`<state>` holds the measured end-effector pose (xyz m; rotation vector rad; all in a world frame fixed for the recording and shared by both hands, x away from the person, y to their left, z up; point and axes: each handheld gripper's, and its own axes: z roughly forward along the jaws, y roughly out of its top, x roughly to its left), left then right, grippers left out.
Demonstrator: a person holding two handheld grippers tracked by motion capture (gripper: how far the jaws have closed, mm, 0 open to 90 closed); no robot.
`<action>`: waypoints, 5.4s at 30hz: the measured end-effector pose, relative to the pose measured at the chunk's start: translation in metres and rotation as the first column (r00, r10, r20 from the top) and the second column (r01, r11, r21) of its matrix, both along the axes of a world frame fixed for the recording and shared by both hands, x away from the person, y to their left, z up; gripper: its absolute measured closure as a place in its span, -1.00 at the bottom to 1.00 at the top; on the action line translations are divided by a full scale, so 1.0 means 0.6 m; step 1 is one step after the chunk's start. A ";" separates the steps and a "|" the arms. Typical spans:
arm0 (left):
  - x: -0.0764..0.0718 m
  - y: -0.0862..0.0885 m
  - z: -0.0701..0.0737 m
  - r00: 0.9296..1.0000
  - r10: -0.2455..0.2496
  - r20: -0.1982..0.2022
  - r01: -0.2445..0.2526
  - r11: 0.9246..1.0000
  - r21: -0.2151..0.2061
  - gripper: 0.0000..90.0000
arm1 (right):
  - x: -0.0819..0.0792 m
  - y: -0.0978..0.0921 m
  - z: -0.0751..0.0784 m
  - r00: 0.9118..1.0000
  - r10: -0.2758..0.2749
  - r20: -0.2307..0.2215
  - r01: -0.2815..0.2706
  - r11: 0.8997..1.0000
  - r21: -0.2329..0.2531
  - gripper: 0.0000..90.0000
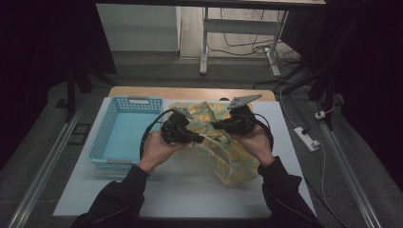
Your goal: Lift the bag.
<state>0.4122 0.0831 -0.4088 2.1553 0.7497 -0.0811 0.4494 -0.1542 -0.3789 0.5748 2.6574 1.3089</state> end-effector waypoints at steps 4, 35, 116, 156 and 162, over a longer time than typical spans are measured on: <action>0.003 0.009 0.018 1.000 0.001 0.003 -0.001 1.000 -0.018 0.97 | -0.003 0.001 0.011 1.000 0.007 0.003 -0.007 1.000 0.004 1.00; 0.050 0.063 0.164 0.999 -0.020 0.034 0.027 0.976 -0.214 0.98 | -0.004 -0.002 0.125 0.997 0.072 0.010 -0.073 0.991 0.113 1.00; 0.072 0.048 0.111 0.959 0.120 0.257 -0.119 0.993 -0.019 -0.19 | 0.039 -0.013 0.083 0.995 -0.093 0.035 0.090 0.993 0.082 0.25; -0.051 0.163 -0.006 0.965 0.213 0.155 -0.200 0.975 -0.091 -1.00 | -0.033 -0.069 -0.002 0.982 -0.186 0.039 0.180 0.975 0.131 -0.78; -0.071 0.177 -0.022 0.962 0.233 0.142 -0.219 0.970 -0.107 -1.00 | -0.045 -0.072 -0.017 0.983 -0.177 0.038 0.171 0.978 0.121 -0.83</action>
